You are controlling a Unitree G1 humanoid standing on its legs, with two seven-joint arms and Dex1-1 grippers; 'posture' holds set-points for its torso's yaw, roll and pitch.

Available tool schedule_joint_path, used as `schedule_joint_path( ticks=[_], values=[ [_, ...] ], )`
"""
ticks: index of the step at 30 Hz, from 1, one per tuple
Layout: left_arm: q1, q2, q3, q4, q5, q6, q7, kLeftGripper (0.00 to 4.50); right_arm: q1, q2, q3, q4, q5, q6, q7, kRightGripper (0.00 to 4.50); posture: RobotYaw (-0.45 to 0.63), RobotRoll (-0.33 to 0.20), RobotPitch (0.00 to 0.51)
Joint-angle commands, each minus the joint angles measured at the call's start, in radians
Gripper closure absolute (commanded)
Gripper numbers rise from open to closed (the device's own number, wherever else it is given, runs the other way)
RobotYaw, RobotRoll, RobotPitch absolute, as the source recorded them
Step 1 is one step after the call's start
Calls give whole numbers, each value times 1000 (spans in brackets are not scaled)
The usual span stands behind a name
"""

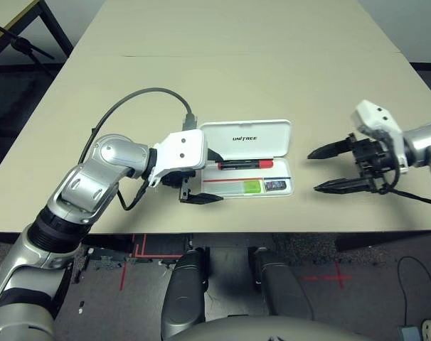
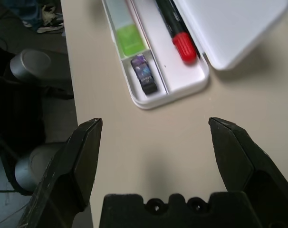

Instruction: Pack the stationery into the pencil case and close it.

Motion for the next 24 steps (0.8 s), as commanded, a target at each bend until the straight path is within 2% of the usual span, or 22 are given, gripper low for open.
schedule_joint_path(
  ticks=[1,7,15,18,21,24],
  values=[
    [8,2,-2,-15,3,-2,1,0,35,-38,-51,5,21,15,-11,53,21,0,185],
    [1,-3,-6,-4,4,-5,-3,0,39,-67,-121,67,32,10,-50,53,9,0,183],
    [7,4,-4,-2,3,-1,-5,0,38,-62,-117,89,15,-9,-61,53,15,0,182],
    [13,15,-4,-1,7,5,-8,0,35,-55,-109,84,16,-8,-67,53,15,0,182],
    [26,68,-14,22,40,-3,-27,0,28,-49,-100,83,12,-10,-70,53,21,0,178],
    [39,133,-20,63,76,-24,-57,964,15,-43,-93,86,7,-12,-71,0,22,0,174]
  ],
)
